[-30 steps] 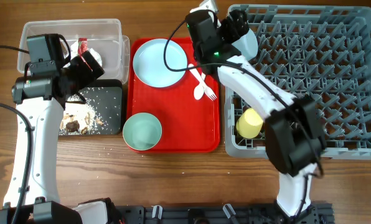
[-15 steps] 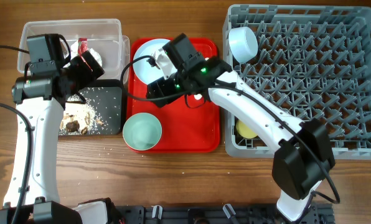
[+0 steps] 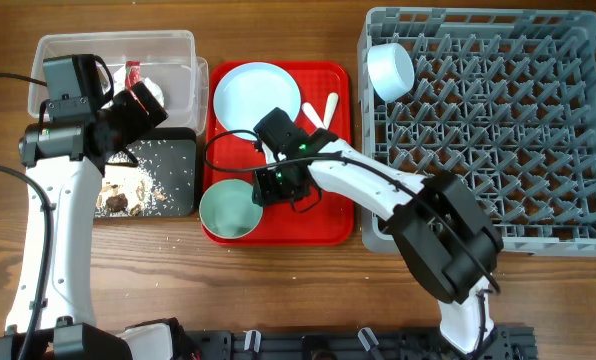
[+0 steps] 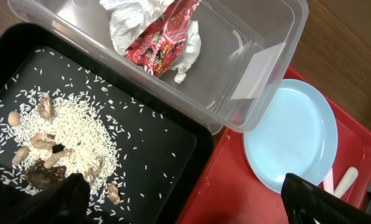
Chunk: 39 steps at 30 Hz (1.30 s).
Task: Sort waste into correct bins and load items into the dishwasher rack
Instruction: 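Grasp the mint bowl with the right gripper and lift it, then place the mint bowl in the rack with the right gripper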
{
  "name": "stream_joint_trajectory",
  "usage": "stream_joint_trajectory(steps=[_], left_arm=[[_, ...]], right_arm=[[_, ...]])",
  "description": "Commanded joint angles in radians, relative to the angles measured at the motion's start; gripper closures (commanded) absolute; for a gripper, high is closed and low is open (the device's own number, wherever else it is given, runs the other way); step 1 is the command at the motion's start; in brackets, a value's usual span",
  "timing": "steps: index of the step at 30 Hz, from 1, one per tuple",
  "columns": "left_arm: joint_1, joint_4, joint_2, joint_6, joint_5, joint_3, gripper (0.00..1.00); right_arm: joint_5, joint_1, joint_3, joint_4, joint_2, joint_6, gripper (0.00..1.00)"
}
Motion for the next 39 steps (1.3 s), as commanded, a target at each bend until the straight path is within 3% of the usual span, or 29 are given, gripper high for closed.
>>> stream_joint_trajectory(steps=[1, 2, 6, 11, 13, 17, 23, 27, 39], left_arm=[[0.004, 0.002, 0.007, 0.005, -0.01, 0.002, 0.0], [0.004, 0.002, 0.007, 0.005, -0.01, 0.002, 0.0], [0.004, 0.002, 0.007, 0.005, -0.01, 0.002, 0.0], [0.004, 0.002, 0.007, 0.005, -0.01, 0.002, 0.0], [0.004, 0.002, 0.007, 0.005, -0.01, 0.002, 0.0], [0.004, 0.002, 0.007, 0.005, -0.01, 0.002, 0.0], [0.004, 0.002, 0.007, 0.005, -0.01, 0.002, 0.0], [0.004, 0.002, 0.007, 0.005, -0.01, 0.002, 0.0], [0.004, 0.002, 0.007, 0.005, -0.01, 0.002, 0.0]], right_arm=[[0.011, 0.001, -0.006, 0.01, 0.027, 0.019, 0.83], [0.011, -0.003, 0.0, 0.006, 0.026, 0.019, 0.95], [0.033, -0.034, 0.044, -0.044, 0.011, 0.017, 0.96], [0.229, -0.131, 0.125, -0.199, -0.136, -0.034, 0.96], [0.481, -0.19, 0.145, -0.243, -0.266, -0.017, 0.96], [1.04, -0.29, 0.145, -0.277, -0.515, -0.224, 0.95], [1.531, -0.317, 0.144, -0.326, -0.621, -0.261, 0.96], [1.544, -0.317, 0.136, -0.334, -0.555, -0.477, 0.96], [1.571, -0.274, 0.102, -0.332, -0.241, -0.48, 0.96]])
